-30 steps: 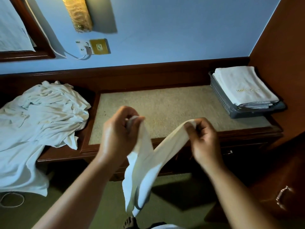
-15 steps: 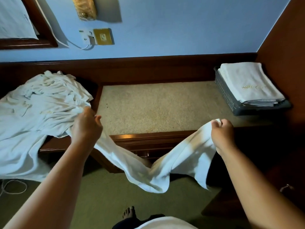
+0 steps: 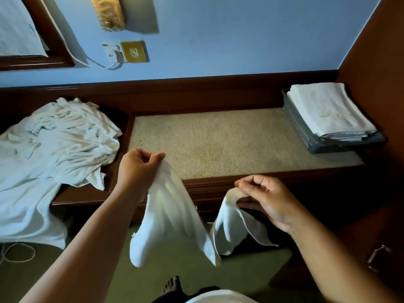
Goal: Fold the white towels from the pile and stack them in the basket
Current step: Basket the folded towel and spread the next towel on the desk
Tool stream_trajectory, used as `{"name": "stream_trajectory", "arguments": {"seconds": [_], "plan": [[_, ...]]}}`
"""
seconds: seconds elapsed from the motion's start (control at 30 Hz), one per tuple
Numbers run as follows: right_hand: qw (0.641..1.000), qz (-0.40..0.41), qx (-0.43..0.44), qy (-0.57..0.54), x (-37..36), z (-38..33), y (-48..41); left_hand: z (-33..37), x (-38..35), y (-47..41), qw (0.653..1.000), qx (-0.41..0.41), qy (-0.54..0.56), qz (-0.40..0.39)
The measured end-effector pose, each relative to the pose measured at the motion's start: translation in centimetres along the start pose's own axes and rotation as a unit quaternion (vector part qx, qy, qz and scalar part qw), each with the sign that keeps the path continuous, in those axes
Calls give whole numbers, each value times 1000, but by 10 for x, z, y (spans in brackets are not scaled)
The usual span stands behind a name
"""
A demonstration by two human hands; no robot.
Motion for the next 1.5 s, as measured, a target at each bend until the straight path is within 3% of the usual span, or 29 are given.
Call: {"name": "stream_trajectory", "arguments": {"seconds": [0.17,0.23,0.47,0.63,0.8,0.93,1.13,1.43,1.5], "plan": [[985,-165,37,37,-30,-25,31,17,-7,18,975,3,219,-31],[975,-191,62,91,-37,-31,37,24,-5,24,962,-6,271,-36],[912,-33,282,294,-62,-52,22,49,-31,81,936,-96,263,-212],[843,75,385,369,-63,-60,18,51,-21,84,943,-187,200,-191],[847,47,398,350,-65,-61,19,50,-22,91,915,-155,285,-240],[859,46,388,332,-66,-60,23,40,-26,94,899,-146,340,-235],[898,45,337,278,-57,-55,29,33,-34,104,900,-193,321,-224],[891,27,340,300,-44,-62,36,34,-44,110,900,-244,307,-190],[885,36,348,308,-42,-65,35,30,-46,109,902,-295,247,-194]]}}
Point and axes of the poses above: each hand's wrist, its own y-axis away from the middle knuckle, its own x-axis out of the back of the hand, z = x × y, the point moved 2 cm from there along -y, towards the middle knuckle, and after that the axes turned 8 degrees about -z, right-handed, at the moved point
